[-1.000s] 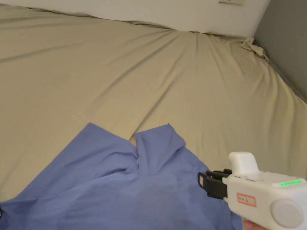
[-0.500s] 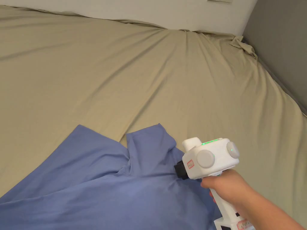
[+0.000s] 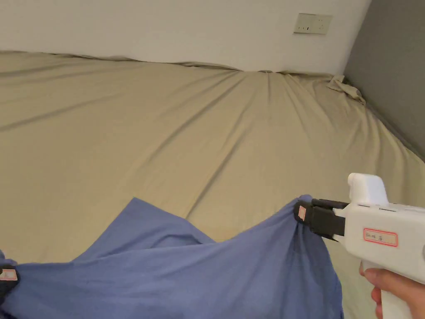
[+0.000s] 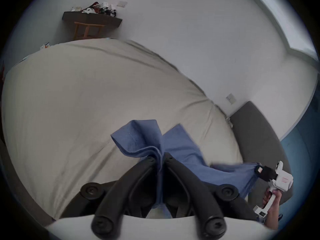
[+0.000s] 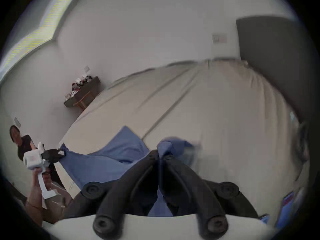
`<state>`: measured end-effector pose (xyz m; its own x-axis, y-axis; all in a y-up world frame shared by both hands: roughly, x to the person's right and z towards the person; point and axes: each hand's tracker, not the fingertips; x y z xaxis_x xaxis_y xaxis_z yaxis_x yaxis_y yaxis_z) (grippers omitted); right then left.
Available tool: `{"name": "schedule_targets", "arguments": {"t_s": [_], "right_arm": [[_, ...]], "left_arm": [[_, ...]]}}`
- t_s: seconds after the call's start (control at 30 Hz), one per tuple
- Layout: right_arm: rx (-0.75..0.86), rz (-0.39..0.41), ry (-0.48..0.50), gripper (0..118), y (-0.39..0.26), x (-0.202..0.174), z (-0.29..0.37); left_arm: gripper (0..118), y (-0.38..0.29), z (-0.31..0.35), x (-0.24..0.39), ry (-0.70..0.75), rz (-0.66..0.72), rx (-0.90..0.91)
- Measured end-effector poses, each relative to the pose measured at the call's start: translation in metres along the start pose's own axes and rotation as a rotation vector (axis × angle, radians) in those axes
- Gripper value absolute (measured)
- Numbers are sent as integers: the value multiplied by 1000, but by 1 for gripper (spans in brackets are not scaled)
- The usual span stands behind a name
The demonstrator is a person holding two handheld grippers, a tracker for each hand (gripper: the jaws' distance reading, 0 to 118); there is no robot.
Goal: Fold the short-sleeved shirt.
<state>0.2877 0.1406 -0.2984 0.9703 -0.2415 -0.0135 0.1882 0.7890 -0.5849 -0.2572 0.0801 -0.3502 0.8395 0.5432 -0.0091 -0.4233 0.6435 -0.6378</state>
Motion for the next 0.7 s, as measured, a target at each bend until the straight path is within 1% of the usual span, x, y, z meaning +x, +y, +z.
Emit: {"name": "schedule_targets", "arguments": {"t_s": [0.07,0.1,0.2,0.27,0.3,0.33,0.37,0.43,0.47,0.53,0.57,0.6,0.63,0.7], "right_arm": [[94,42,-25,5,29,-9,34],[127,85,-50,5,48,-16,52],[242,173,-132,5,93,-32,100],[306,234,-188,5,121,-40,124],[325,232,-177,5,134,-43,134],[349,211,-187,5,147,-48,142],[374,208,-202,5,158,-50,145],[422,243,-282,5,179,-61,148],[418,266,-308,5,192,-66,147],[420,323,-313,5,217,-69,143],[412,381,-313,5,231,-73,139],[423,386,-293,5,246,-74,135],[415,373,-278,5,261,-70,131],[411,366,-331,5,291,-71,118]], "left_arm": [[3,22,1,19,-55,-28,42],[3,35,3,31,-87,-37,72],[3,77,10,68,-204,32,142],[3,108,14,91,-255,44,183],[3,124,17,105,-256,28,232],[3,140,20,120,-251,8,267],[3,154,23,132,-249,-9,289],[3,182,29,157,-242,-9,333],[3,198,31,169,-226,-25,350],[3,225,33,189,-194,-57,376],[3,239,34,199,-176,-76,396],[3,252,34,208,-155,-96,411],[3,262,35,214,-135,-109,425],[3,278,40,221,-132,-66,471]]}}
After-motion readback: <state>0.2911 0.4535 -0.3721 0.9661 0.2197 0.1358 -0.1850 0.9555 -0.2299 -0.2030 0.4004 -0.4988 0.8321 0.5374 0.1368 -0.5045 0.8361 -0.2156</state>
